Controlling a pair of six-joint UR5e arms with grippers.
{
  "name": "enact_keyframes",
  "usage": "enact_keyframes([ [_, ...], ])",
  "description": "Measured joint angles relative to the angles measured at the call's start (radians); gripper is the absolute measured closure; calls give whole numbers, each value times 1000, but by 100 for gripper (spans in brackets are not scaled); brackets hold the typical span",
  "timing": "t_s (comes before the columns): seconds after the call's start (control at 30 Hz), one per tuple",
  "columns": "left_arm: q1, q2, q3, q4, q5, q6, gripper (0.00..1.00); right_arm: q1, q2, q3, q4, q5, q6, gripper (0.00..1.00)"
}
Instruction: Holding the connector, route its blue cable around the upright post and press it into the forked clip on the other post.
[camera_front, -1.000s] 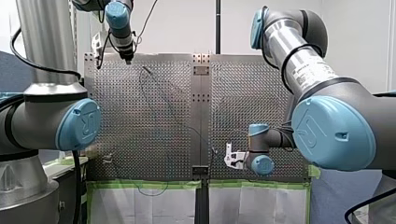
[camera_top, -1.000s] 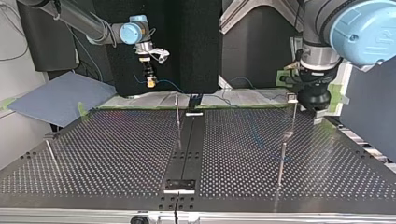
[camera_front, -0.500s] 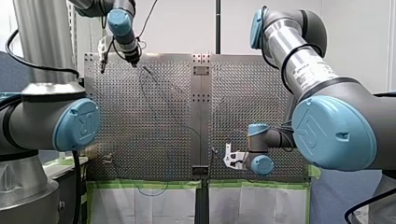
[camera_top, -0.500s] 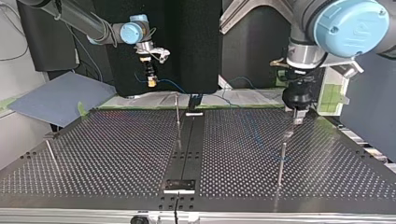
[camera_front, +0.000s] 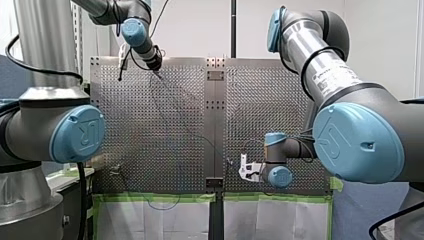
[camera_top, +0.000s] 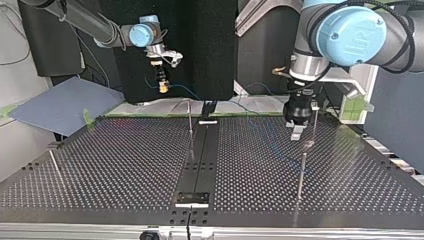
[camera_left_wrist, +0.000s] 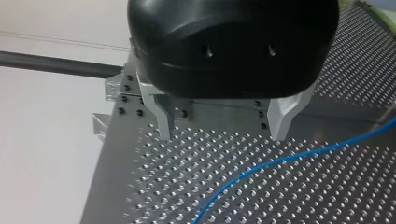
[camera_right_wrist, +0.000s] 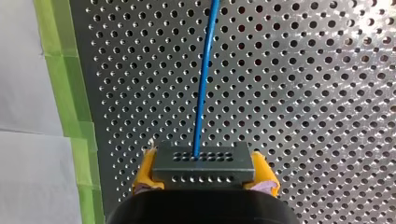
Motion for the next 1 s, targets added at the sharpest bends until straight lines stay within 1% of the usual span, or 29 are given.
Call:
enact_keyframes([
  [0.17,-15,-42,0,43,-22,24,0,1,0,0,2,0,2,100],
  [0.33,-33,-83,0,88,-44,61,0,3,0,0,3,0,2,100],
  [0.6,-60,-95,-1,162,-62,95,0,8,0,0,-2,0,2,100],
  [0.77,-67,-99,-2,211,-75,114,0,11,0,0,-5,0,3,100],
  [0.87,-74,-113,-2,242,-83,132,0,13,0,0,-5,0,3,100],
  [1.0,-84,-144,-2,279,-109,165,0,15,0,0,-4,0,2,100],
])
